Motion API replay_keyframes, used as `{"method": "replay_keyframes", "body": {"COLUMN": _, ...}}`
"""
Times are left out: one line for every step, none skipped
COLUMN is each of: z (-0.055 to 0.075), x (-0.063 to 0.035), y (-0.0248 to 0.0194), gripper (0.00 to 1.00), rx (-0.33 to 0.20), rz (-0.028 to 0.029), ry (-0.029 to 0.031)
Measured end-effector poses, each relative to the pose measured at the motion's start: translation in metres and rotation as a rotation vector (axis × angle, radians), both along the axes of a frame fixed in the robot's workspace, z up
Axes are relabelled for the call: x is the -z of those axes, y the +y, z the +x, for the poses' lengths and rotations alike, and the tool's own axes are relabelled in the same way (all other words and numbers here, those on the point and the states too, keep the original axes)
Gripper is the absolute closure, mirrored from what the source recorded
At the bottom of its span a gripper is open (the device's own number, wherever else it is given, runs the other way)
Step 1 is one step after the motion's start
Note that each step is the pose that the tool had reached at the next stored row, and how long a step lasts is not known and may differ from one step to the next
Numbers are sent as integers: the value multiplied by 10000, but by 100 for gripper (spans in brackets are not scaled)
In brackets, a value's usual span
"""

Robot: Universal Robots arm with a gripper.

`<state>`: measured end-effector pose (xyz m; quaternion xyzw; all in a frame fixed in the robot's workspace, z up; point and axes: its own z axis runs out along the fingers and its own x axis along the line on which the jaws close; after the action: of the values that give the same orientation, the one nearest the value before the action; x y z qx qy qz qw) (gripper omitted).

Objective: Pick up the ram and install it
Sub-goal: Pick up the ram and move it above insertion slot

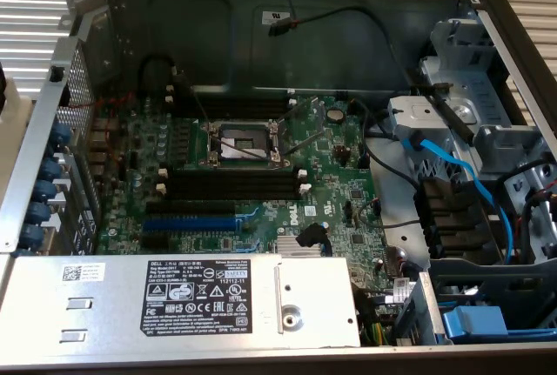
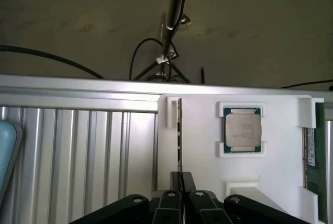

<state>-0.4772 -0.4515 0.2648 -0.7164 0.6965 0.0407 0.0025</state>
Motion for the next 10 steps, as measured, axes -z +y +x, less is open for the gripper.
{"method": "replay_keyframes", "body": {"z": 0, "x": 0, "y": 0, "gripper": 88, "rx": 0, "rz": 0, "ry": 0}}
{"method": "replay_keyframes", "body": {"z": 0, "x": 0, "y": 0, "gripper": 88, "rx": 0, "rz": 0, "ry": 0}}
{"method": "replay_keyframes", "body": {"z": 0, "x": 0, "y": 0, "gripper": 88, "rx": 0, "rz": 1, "ry": 0}}
{"method": "replay_keyframes", "body": {"z": 0, "x": 0, "y": 0, "gripper": 88, "rx": 0, "rz": 1, "ry": 0}}
{"method": "replay_keyframes", "body": {"z": 0, "x": 0, "y": 0, "gripper": 88, "rx": 0, "rz": -1, "ry": 1}}
{"method": "replay_keyframes", "body": {"z": 0, "x": -11, "y": 0, "gripper": 88, "rx": 0, "rz": -1, "ry": 1}}
{"method": "replay_keyframes", "body": {"z": 0, "x": -52, "y": 0, "gripper": 88, "rx": 0, "rz": -1, "ry": 3}}
{"method": "replay_keyframes", "body": {"z": 0, "x": -99, "y": 0, "gripper": 88, "rx": -1, "rz": -1, "ry": 3}}
{"method": "replay_keyframes", "body": {"z": 0, "x": -144, "y": 0, "gripper": 88, "rx": -1, "rz": -1, "ry": 4}}
{"method": "replay_keyframes", "body": {"z": 0, "x": -188, "y": 0, "gripper": 88, "rx": -1, "rz": 0, "ry": 2}}
